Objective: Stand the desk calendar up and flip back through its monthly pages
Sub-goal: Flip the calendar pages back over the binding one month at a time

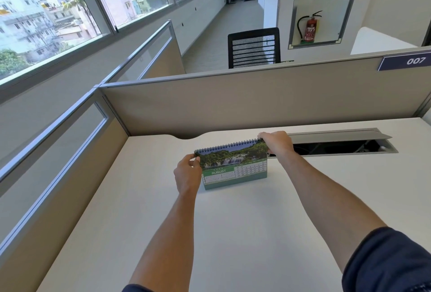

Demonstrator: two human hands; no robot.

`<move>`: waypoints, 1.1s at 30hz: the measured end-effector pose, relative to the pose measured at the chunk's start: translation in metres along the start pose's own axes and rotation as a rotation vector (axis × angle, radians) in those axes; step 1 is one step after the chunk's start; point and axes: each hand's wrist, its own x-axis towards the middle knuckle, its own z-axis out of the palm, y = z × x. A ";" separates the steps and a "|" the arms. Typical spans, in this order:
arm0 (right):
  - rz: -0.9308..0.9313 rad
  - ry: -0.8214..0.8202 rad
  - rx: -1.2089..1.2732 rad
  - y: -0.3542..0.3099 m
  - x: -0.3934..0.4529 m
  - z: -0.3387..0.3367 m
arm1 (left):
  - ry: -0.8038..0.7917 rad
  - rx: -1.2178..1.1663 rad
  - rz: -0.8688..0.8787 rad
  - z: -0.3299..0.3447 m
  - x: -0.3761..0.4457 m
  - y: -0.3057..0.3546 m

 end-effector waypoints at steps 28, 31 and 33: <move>-0.199 -0.018 -0.099 0.001 0.003 0.003 | 0.018 -0.021 -0.012 0.002 0.000 0.000; -0.183 -0.032 -0.084 0.002 0.004 0.004 | 0.023 -0.016 -0.010 0.003 0.000 0.000; -0.176 -0.029 -0.054 0.004 0.006 0.005 | 0.027 -0.012 -0.009 0.003 0.000 0.001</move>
